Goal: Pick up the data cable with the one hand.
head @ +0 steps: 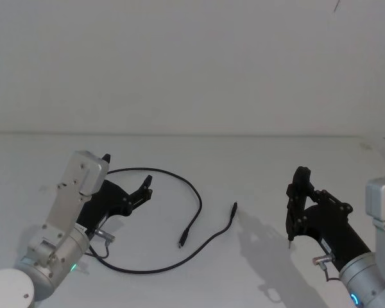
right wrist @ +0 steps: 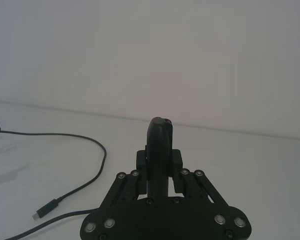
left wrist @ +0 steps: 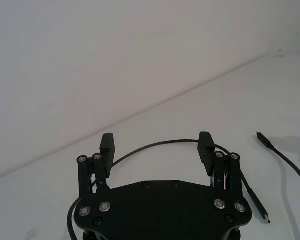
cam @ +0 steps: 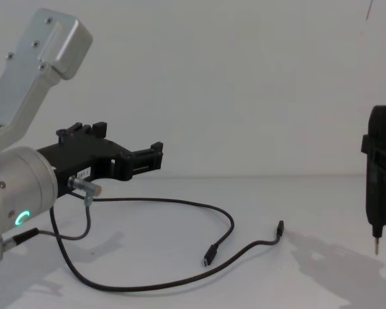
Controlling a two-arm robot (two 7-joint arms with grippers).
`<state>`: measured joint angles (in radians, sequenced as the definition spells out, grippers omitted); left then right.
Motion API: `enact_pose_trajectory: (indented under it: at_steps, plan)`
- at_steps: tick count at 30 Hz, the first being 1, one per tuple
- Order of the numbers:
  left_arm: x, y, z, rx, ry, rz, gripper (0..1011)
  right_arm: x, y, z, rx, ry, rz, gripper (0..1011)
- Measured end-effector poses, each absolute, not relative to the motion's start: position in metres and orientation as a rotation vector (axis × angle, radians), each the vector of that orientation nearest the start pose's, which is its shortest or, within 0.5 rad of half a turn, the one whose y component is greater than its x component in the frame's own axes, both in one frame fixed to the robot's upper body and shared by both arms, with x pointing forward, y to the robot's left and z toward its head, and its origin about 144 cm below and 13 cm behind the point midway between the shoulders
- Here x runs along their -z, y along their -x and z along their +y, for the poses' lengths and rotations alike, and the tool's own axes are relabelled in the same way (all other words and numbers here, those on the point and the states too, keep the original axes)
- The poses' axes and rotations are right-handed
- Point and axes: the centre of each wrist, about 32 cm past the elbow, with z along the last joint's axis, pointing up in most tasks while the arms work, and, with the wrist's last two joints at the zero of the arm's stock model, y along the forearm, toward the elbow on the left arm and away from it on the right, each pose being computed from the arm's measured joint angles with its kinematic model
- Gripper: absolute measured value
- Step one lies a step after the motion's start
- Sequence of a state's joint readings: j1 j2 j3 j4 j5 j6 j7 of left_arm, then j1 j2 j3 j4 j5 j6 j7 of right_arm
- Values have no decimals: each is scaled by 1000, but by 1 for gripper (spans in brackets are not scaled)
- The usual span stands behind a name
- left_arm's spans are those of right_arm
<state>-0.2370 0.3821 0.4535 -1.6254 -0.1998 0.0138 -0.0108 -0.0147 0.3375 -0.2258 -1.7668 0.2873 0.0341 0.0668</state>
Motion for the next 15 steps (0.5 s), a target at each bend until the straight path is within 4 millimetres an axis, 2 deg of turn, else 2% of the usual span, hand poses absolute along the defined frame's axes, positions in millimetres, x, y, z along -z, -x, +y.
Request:
enact_pose_trajectory:
  at_steps: [15]
  plan:
    - [-1205,-492,198,-1121,-61,-267,1001,-1189,-443,-237,1229,-26,-75,279]
